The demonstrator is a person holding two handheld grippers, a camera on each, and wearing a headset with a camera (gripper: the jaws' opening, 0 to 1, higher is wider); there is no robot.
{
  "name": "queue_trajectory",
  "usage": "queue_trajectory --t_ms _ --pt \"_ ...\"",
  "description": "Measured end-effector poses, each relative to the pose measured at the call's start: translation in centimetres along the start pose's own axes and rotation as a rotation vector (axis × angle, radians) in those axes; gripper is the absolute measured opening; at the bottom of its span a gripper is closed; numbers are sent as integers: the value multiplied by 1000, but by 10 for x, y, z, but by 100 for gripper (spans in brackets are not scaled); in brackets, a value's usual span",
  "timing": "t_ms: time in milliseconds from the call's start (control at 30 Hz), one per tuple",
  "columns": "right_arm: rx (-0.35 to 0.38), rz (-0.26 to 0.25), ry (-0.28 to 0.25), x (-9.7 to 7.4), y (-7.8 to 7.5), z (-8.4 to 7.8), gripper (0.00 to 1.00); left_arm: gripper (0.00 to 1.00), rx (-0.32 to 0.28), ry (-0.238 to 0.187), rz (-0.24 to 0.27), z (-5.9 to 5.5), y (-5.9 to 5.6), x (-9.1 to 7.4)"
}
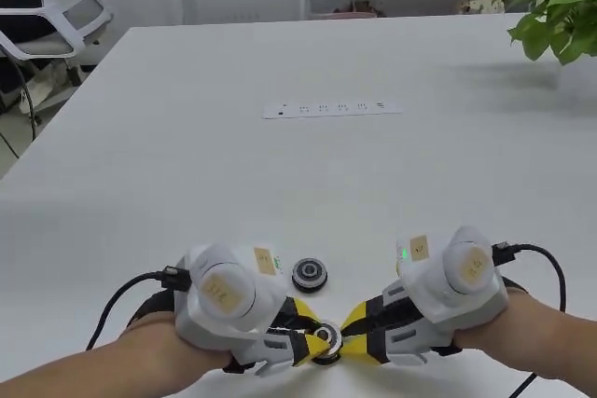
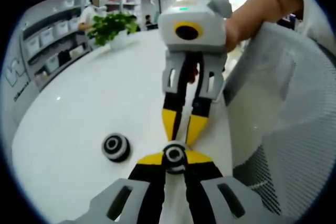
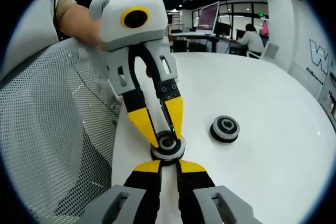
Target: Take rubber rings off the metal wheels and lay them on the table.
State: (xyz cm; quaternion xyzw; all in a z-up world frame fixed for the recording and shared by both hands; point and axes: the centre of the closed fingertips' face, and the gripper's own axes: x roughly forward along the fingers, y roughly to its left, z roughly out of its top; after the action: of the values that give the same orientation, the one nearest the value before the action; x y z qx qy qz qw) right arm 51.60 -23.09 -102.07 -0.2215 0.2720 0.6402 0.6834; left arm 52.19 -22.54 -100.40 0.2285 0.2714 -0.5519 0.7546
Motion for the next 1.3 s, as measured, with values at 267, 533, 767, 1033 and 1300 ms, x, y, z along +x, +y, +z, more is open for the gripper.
queue_trajectory --t_ms 267,533,767,1033,1300 --pt "13 1 7 0 0 -2 4 14 0 0 0 0 0 0" --pt "36 -1 9 0 0 -3 1 14 2 2 1 0 0 0" --pt "81 -4 9 -1 -2 -3 0 14 4 3 2 0 0 0" --pt "171 0 -4 -2 -3 -3 0 14 6 4 2 0 0 0" --pt "258 6 -18 -4 -4 -3 0 13 1 9 3 0 0 1"
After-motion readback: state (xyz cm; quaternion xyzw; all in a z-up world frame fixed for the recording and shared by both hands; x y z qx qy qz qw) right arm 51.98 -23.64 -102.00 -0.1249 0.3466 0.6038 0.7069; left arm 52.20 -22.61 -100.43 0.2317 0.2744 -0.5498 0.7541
